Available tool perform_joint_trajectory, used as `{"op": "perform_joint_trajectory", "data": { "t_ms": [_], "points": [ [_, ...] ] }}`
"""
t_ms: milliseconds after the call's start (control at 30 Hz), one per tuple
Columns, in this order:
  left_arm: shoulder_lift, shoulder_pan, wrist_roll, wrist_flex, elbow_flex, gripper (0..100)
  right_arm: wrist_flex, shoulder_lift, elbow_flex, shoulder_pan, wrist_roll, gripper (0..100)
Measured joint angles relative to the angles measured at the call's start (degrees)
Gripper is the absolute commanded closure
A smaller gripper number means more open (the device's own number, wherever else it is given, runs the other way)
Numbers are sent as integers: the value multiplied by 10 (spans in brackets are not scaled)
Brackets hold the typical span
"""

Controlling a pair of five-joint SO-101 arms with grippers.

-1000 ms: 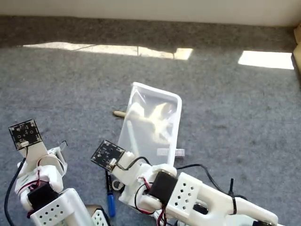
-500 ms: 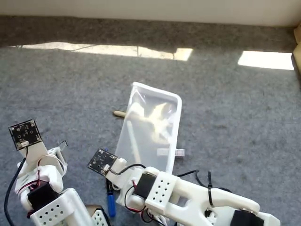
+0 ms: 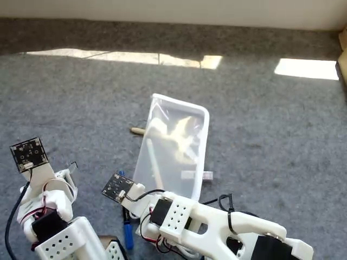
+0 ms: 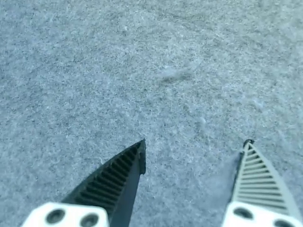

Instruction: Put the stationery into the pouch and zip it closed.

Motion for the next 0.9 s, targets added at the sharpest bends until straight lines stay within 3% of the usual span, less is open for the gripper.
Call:
{"op": "perform_joint_trajectory", "data": {
  "t_ms": [267,433,600,900],
  "points": [
    [0,1,0,0,0,702,77,-113,1,0,16,994],
    [0,33,0,0,0,698,117,-218,1,58,17,994],
    [0,62,-4,0,0,624,153,-314,2,112,17,994],
    [-2,185,-49,32,-66,620,172,-453,2,213,18,994]
  ]
}}
